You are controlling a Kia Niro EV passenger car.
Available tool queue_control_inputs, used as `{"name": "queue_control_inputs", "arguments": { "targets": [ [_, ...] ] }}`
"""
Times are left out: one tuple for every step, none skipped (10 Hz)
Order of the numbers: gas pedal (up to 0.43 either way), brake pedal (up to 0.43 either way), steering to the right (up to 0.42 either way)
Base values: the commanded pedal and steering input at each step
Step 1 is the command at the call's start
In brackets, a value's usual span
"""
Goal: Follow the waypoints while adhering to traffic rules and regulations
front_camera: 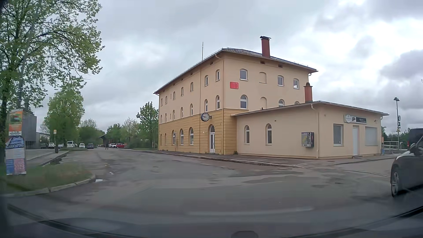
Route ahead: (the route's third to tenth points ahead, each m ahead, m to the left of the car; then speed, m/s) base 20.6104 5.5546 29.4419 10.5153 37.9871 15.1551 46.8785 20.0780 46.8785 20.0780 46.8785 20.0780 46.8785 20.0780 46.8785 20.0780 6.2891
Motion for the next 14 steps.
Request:
{"name": "queue_control_inputs", "arguments": {
  "targets": [
    [0.150,0.000,0.031],
    [0.150,0.000,0.015],
    [0.150,0.000,-0.003],
    [0.150,0.000,-0.016],
    [0.150,0.000,-0.032],
    [0.150,0.000,-0.043],
    [0.138,0.000,-0.054],
    [0.138,0.000,-0.067],
    [0.130,0.000,-0.076],
    [0.130,0.000,-0.082],
    [0.130,0.000,-0.086],
    [0.130,0.000,-0.093],
    [0.130,0.000,-0.098],
    [0.118,0.000,-0.101]
  ]
}}
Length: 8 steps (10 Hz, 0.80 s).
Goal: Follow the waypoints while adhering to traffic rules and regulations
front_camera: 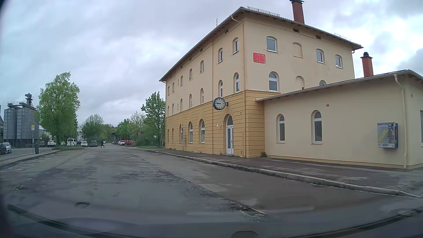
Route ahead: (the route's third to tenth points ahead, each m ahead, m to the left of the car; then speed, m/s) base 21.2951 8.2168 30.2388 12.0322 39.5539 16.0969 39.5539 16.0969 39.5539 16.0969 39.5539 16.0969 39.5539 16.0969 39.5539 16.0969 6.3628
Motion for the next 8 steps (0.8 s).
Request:
{"name": "queue_control_inputs", "arguments": {
  "targets": [
    [0.118,0.000,-0.105],
    [0.118,0.000,-0.110],
    [0.118,0.000,-0.111],
    [0.118,0.000,-0.112],
    [0.118,0.000,-0.111],
    [0.118,0.000,-0.112],
    [0.118,0.000,-0.111],
    [0.118,0.000,-0.109]
  ]
}}
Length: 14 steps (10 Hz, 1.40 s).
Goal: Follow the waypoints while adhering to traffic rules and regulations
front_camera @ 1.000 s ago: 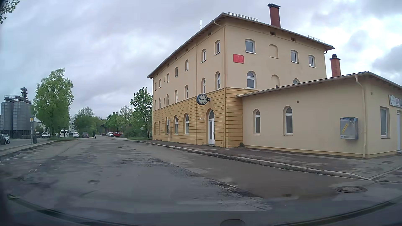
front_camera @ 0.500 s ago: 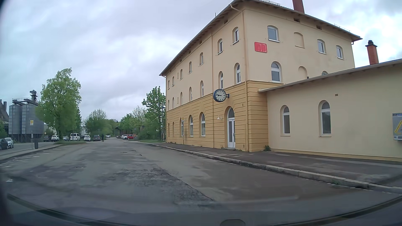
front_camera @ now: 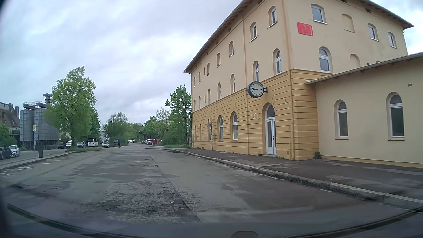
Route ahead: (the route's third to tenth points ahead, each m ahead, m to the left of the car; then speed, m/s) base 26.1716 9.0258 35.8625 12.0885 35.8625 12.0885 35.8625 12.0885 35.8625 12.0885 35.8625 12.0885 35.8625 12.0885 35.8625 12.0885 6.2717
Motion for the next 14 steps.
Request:
{"name": "queue_control_inputs", "arguments": {
  "targets": [
    [0.118,0.000,-0.108],
    [0.118,0.000,-0.107],
    [0.118,0.000,-0.105],
    [0.118,0.000,-0.104],
    [0.118,0.000,-0.104],
    [0.118,0.000,-0.103],
    [0.118,0.000,-0.099],
    [0.118,0.000,-0.094],
    [0.130,0.000,-0.088],
    [0.130,0.000,-0.087],
    [0.130,0.000,-0.087],
    [0.118,0.000,-0.082],
    [0.130,0.000,-0.076],
    [0.118,0.000,-0.072]
  ]
}}
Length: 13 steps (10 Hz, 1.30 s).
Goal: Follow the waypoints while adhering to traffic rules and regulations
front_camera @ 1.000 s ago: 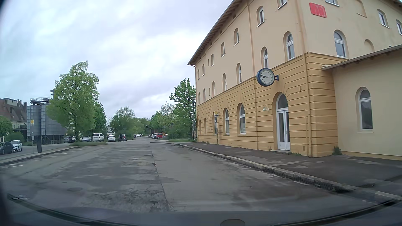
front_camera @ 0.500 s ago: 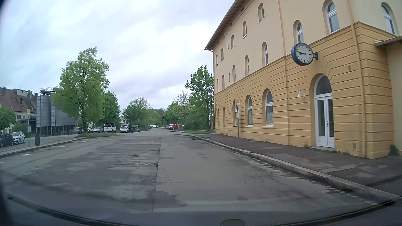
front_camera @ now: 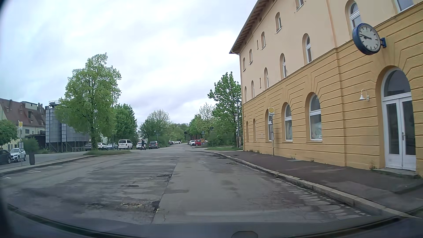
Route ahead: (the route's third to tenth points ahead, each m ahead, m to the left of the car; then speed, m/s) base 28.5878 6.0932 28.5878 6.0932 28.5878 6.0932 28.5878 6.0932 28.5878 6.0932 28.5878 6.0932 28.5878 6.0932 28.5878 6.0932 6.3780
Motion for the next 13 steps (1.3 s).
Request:
{"name": "queue_control_inputs", "arguments": {
  "targets": [
    [0.118,0.000,-0.067],
    [0.118,0.000,-0.067],
    [0.118,0.000,-0.066],
    [0.110,0.000,-0.066],
    [0.110,0.000,-0.064],
    [0.087,0.000,-0.053],
    [0.087,0.000,-0.047],
    [0.087,0.000,-0.048],
    [0.087,0.000,-0.047],
    [0.087,0.000,-0.042],
    [0.087,0.000,-0.035],
    [0.087,0.000,-0.035],
    [0.079,0.000,-0.034]
  ]
}}
